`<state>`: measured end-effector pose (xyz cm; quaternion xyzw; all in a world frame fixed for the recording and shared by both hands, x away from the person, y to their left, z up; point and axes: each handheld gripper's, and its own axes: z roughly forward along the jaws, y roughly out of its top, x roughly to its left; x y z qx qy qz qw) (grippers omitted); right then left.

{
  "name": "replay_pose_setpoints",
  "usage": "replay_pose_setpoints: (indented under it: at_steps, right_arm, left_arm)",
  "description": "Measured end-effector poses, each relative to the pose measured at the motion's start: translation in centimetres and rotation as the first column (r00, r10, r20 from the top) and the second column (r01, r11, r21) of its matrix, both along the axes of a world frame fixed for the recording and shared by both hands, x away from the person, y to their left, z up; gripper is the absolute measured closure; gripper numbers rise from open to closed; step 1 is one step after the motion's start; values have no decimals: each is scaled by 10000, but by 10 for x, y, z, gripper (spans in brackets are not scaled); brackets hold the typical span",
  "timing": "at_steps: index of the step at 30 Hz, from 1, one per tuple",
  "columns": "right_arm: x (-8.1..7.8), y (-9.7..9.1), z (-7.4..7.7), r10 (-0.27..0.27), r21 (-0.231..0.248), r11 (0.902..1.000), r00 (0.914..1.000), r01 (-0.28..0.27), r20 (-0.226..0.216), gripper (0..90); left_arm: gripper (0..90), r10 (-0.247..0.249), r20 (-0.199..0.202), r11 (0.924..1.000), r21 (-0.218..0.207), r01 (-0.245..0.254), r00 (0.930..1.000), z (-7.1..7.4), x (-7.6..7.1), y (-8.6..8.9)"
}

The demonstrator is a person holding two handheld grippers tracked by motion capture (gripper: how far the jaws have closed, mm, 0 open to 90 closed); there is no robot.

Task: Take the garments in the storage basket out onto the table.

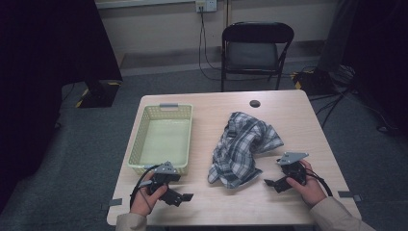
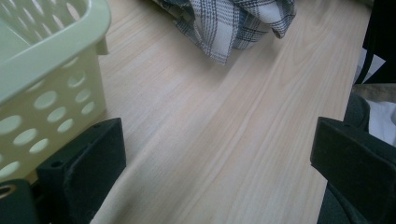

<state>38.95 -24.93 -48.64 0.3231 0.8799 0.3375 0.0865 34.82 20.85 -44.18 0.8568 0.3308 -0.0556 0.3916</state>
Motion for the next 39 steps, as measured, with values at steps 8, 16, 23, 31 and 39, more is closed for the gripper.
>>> replay_pose_setpoints:
  at_steps: [8, 16, 23, 31, 39]
  right_arm:
    - [0, 0, 0, 1, -1, 10000, 10000, -1, 2, 0]
    - [0, 0, 0, 1, 0, 10000, 10000, -1, 1, 0]
    - [0, 0, 0, 1, -1, 10000, 10000, -1, 1, 0]
    - [0, 0, 0, 0, -2, 10000, 10000, 0, -1, 0]
    - [0, 0, 0, -19, -22, 10000, 10000, 19, 16, 0]
  left_arm:
    - [29, 118, 21, 9999, 116, -118, 9999, -3, -2, 8]
    - [29, 145, 85, 9993, 335, -147, 9999, -7, -6, 18]
    - [30, 310, 112, 9972, 679, -317, 9995, -14, -7, 25]
    - [30, 203, 314, 9923, 1212, -240, 9993, -20, -9, 28]
    - [31, -222, 576, 9798, 1996, 102, 9981, -25, -12, 25]
